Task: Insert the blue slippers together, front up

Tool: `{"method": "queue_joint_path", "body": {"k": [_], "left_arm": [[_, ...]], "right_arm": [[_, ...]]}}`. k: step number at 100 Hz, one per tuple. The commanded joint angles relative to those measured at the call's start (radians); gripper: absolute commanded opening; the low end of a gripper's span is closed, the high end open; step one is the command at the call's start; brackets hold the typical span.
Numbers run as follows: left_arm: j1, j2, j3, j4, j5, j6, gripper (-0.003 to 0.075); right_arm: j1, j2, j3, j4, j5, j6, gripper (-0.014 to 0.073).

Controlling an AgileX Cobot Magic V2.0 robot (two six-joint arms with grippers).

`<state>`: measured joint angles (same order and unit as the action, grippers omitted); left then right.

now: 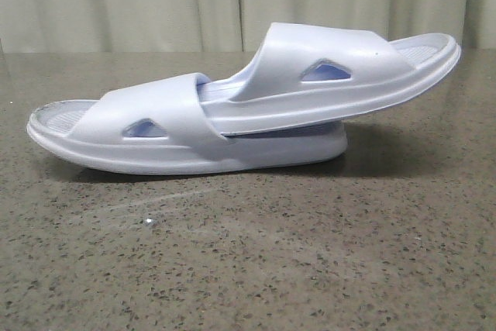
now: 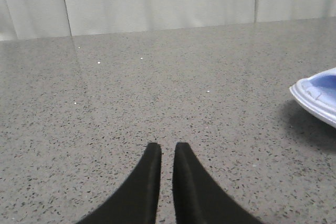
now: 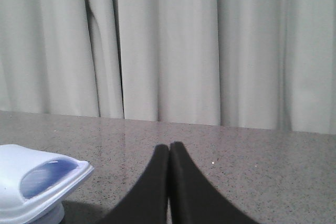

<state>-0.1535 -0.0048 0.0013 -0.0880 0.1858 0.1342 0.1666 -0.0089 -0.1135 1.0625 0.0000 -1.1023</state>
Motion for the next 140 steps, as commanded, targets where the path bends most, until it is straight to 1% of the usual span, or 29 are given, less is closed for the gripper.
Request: {"method": "queue_joint_path", "body": {"k": [1, 113, 120, 125, 129, 140], "left_arm": [[-0.002, -0.028, 0.009, 0.0, -0.085, -0.013, 0.0016], [-0.002, -0.028, 0.009, 0.0, -0.085, -0.012, 0.0016], [-0.002, -0.028, 0.009, 0.0, -0.085, -0.012, 0.0016], [-0.002, -0.028, 0.009, 0.0, -0.085, -0.012, 0.0016], [-0.002, -0.028, 0.009, 0.0, -0.085, -0.012, 0.0016], [-0.002, -0.028, 0.009, 0.0, -0.085, -0.012, 0.0016]], "right_arm": [[0.001, 0.004, -0.024, 0.0, -0.038, -0.016, -0.0107], [0.001, 0.004, -0.017, 0.007, -0.034, -0.014, -0.0107], [0.001, 0.004, -0.017, -0.047, -0.035, 0.026, -0.0107], [0.001, 0.004, -0.017, -0.142, -0.034, 0.095, -0.0107], [0.001, 0.004, -0.017, -0.22, -0.034, 0.178, -0.0107], [0.001, 0.004, -0.017, -0.511, -0.034, 0.451, -0.0107]]}}
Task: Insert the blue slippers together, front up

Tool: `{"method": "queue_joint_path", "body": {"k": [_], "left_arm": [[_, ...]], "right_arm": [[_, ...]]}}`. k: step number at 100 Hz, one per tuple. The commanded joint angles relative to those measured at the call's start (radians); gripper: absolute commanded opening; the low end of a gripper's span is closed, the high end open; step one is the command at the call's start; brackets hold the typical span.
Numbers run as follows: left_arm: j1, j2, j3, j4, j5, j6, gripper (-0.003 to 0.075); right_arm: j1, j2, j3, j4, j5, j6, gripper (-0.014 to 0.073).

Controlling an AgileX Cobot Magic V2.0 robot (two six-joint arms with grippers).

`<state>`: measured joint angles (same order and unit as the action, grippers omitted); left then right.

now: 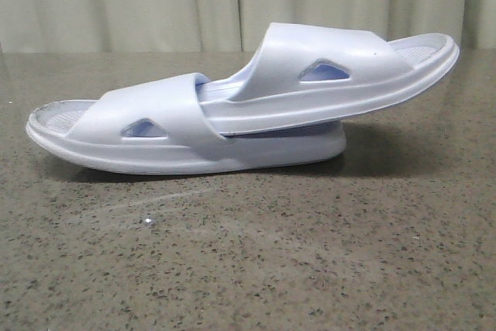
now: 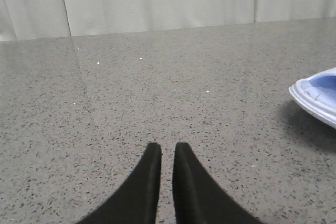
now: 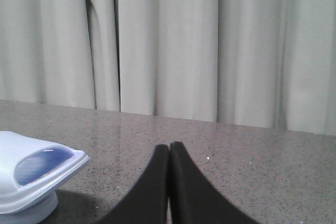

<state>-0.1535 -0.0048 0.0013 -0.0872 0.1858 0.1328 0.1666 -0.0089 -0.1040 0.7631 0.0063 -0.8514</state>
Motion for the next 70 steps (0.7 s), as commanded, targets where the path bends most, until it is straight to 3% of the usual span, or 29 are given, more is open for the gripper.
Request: {"method": "queue_joint_path", "body": {"k": [1, 20, 27, 49, 70], "left_arm": [[-0.002, -0.028, 0.009, -0.001, -0.085, -0.01, 0.0016], [-0.002, -0.028, 0.009, -0.001, -0.085, -0.01, 0.0016], [-0.002, -0.028, 0.009, -0.001, -0.085, -0.01, 0.0016], [-0.002, -0.028, 0.009, -0.001, -0.085, -0.01, 0.0016], [-0.002, -0.028, 0.009, -0.001, -0.085, -0.01, 0.0016]], "right_arm": [[0.001, 0.004, -0.027, -0.229, -0.04, 0.216, -0.0107], [-0.001, 0.004, -0.027, -0.723, -0.033, 0.663, -0.0107], [-0.007, 0.004, -0.027, -0.839, -0.022, 0.792, -0.0107], [-0.058, 0.004, -0.02, -0.864, 0.036, 0.83, -0.0107], [-0.094, 0.004, 0.084, -0.861, -0.089, 0.865, -0.0107]]}}
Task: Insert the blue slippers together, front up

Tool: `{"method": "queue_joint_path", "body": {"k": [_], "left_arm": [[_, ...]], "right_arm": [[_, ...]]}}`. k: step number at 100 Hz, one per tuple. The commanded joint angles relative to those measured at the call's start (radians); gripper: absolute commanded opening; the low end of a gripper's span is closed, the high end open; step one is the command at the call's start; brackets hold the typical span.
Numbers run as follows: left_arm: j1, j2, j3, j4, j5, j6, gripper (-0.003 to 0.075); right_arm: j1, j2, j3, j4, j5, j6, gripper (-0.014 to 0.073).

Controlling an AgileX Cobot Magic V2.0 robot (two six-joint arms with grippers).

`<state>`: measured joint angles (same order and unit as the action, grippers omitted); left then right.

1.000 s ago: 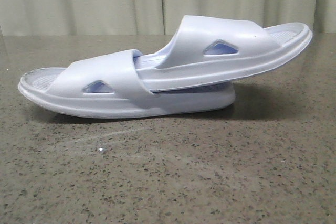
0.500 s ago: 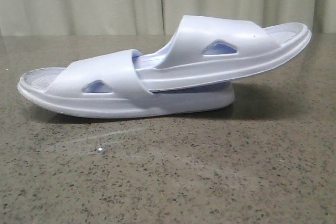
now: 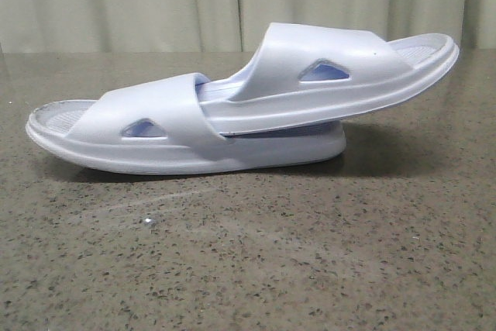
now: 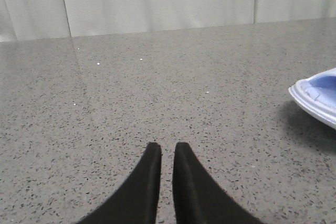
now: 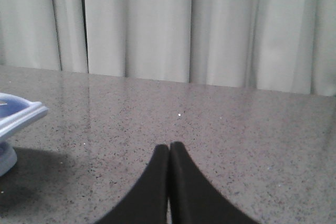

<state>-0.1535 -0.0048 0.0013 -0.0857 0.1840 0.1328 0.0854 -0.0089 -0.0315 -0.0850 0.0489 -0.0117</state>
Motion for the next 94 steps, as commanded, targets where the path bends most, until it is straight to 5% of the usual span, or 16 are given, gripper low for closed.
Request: {"method": "queue_joint_path", "body": {"k": [1, 94], "left_arm": [[-0.002, -0.028, 0.009, -0.003, -0.083, -0.01, 0.0016], [-0.002, -0.028, 0.009, -0.003, -0.083, -0.01, 0.0016]], "right_arm": [[-0.013, 0.004, 0.019, -0.013, -0.14, 0.029, -0.0107], [-0.013, 0.004, 0.063, -0.001, -0.169, 0.043, -0.0107]]}}
